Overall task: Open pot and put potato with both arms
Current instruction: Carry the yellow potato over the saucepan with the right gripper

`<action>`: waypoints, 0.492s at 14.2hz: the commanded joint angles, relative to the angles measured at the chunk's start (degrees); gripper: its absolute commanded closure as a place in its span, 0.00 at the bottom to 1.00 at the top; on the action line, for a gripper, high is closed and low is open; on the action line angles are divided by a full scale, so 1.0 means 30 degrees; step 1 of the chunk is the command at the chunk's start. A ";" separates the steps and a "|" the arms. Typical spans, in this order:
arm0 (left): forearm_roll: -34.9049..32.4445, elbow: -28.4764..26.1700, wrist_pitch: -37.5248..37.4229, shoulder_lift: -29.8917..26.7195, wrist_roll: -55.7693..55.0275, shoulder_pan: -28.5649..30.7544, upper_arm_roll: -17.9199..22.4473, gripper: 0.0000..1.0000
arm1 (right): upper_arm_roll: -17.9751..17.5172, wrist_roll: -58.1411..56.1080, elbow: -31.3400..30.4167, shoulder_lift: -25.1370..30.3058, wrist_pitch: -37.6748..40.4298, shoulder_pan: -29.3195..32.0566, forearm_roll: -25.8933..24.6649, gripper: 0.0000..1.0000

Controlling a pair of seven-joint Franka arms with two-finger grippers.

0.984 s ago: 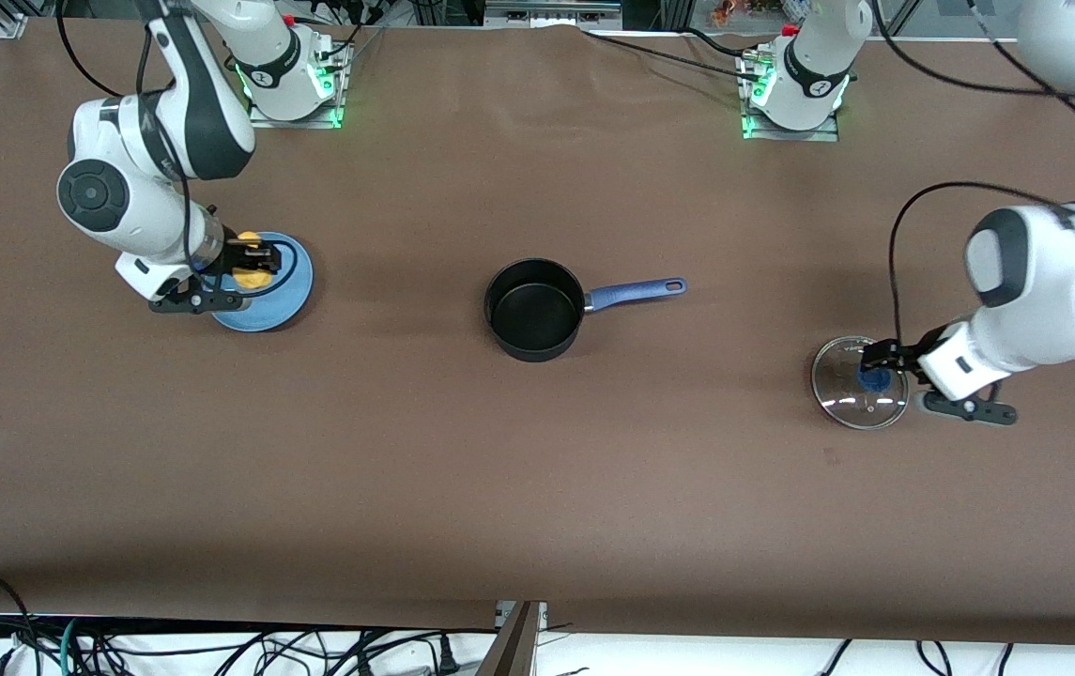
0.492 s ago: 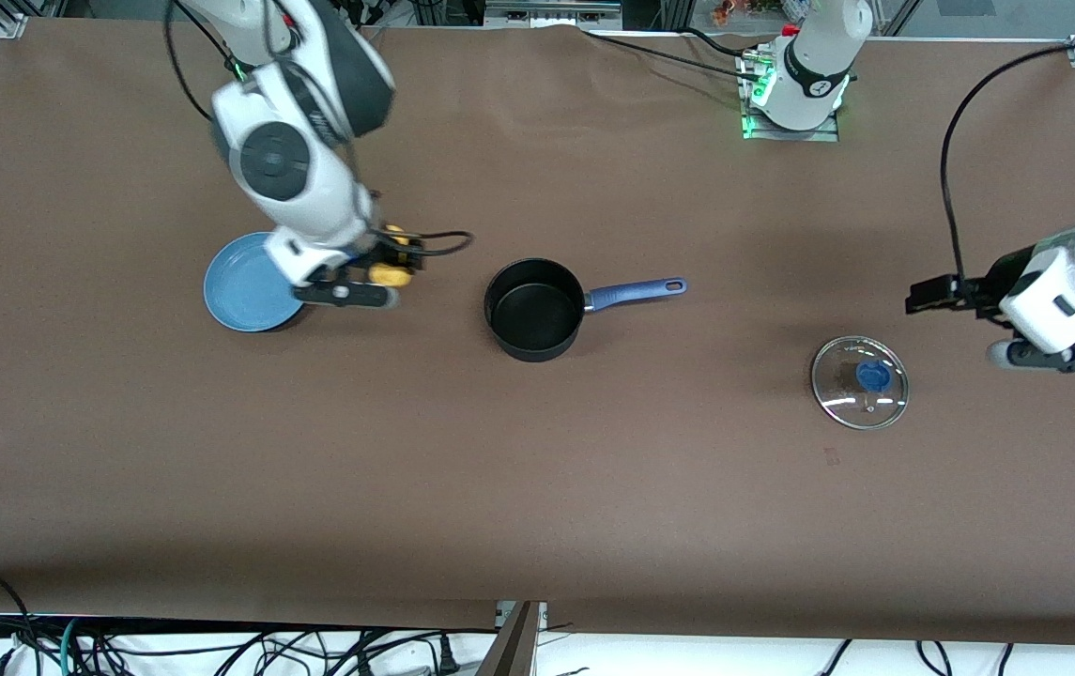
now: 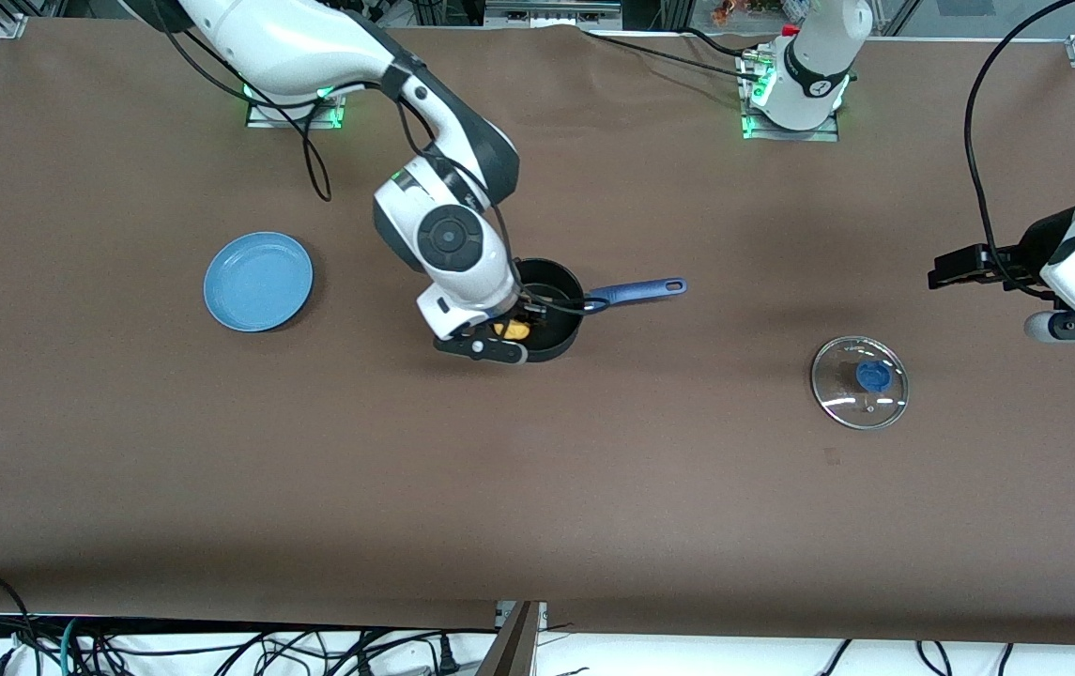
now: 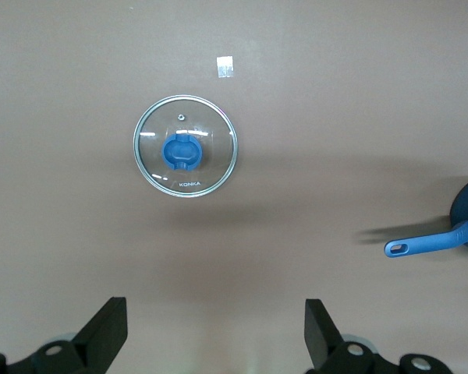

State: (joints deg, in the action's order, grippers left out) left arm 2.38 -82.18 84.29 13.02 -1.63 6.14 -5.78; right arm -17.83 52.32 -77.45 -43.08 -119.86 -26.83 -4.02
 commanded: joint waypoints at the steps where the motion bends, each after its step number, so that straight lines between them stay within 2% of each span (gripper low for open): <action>1: 0.0349 0.0469 -0.0325 -0.0092 -0.0160 -0.0173 0.0052 0.00 | 0.0319 0.0519 0.0797 -0.0871 -0.0212 -0.0839 -0.0769 0.62; 7: 0.0232 0.0411 -0.0325 -0.0444 -0.0509 -0.0435 0.0196 0.00 | 0.0905 0.0900 0.0651 -0.1985 -0.0974 -0.2013 -0.1208 0.61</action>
State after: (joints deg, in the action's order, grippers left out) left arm 2.38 -81.35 84.29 12.59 -1.97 5.70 -5.91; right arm -15.90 53.65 -77.12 -47.50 -122.88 -31.35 -6.03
